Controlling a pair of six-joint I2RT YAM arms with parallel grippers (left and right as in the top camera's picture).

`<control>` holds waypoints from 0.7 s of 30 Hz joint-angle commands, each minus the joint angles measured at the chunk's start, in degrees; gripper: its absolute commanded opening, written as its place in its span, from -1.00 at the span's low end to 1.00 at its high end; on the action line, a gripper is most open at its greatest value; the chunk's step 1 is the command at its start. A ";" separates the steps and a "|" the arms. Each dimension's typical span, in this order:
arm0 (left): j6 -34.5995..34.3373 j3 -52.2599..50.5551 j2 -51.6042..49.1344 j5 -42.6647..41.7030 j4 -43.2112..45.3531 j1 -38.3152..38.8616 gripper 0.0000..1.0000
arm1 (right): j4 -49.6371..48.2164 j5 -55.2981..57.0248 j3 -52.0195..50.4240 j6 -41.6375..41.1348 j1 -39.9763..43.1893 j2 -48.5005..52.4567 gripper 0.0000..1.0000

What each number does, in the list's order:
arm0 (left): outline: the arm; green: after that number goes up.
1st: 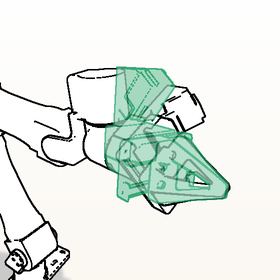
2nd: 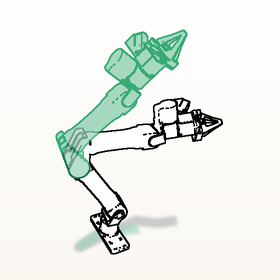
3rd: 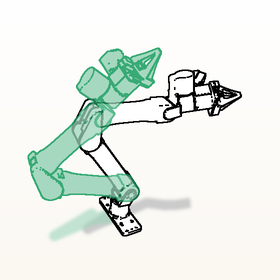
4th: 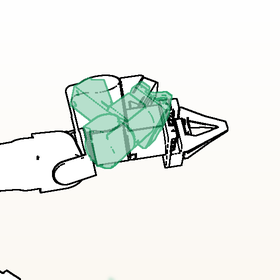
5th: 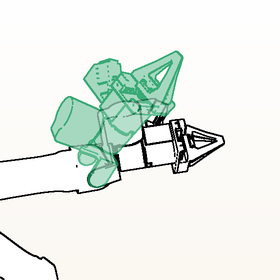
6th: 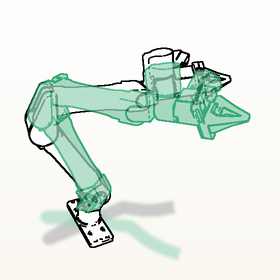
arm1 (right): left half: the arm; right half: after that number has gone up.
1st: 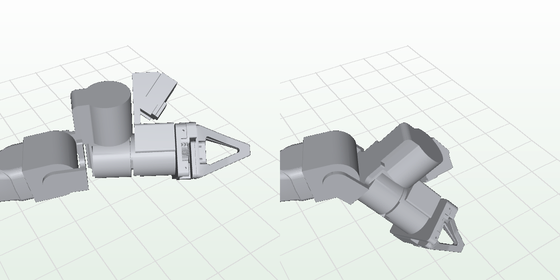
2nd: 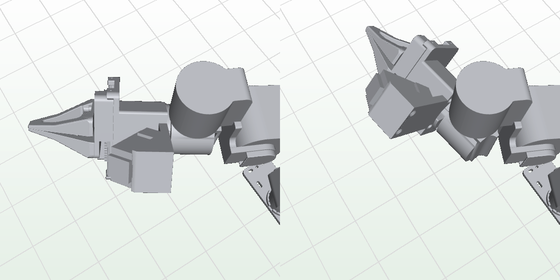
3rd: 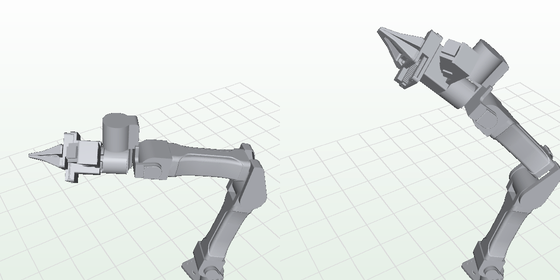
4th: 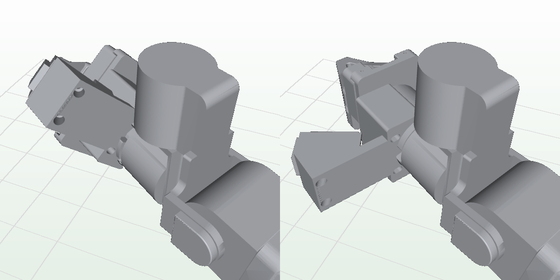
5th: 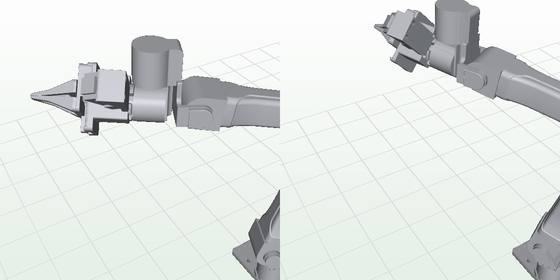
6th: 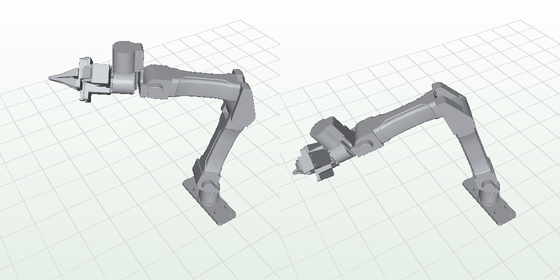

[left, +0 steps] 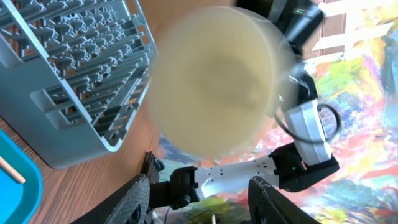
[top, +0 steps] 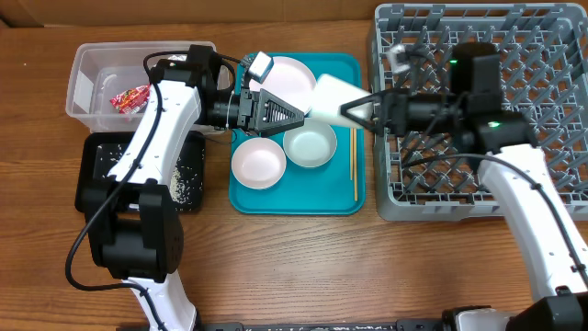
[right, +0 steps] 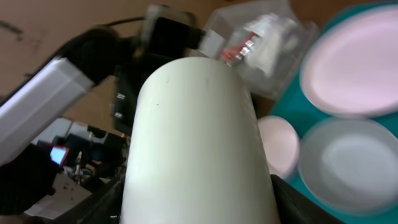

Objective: Sort waste into correct bins and load items into the dishwasher
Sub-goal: 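Place the cup upside down in the dish rack with the right gripper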

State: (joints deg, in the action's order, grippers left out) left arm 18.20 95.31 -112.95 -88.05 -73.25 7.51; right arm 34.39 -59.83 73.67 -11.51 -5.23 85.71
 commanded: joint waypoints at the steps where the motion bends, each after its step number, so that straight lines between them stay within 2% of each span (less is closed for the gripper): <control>1: 0.66 0.96 -0.09 0.61 0.26 -0.22 0.08 | 6.29 7.74 1.31 2.82 4.94 -2.14 0.22; 6: 0.66 0.96 -0.09 3.13 2.36 -0.33 0.09 | 20.68 24.11 3.74 2.71 9.18 -5.16 0.22; 9: 0.50 0.96 -0.09 7.78 3.48 -0.33 0.20 | 30.32 37.24 8.28 1.73 8.61 -6.23 0.24; 13: -1.49 0.96 -0.09 15.52 4.33 -0.31 0.22 | 38.29 48.59 12.48 -1.64 5.18 -6.21 0.26; 18: -4.63 0.96 -0.09 24.50 4.50 -0.31 0.21 | 43.89 57.48 12.55 -6.84 0.04 -4.15 0.27; 21: -5.57 0.96 -0.09 28.06 4.52 -0.31 0.21 | 45.66 57.24 12.55 -6.80 -1.62 -1.40 0.30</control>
State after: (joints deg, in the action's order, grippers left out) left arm 14.70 95.31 -112.95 -66.48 -68.97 7.49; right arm 79.70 -7.75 85.41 -16.27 -5.78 82.00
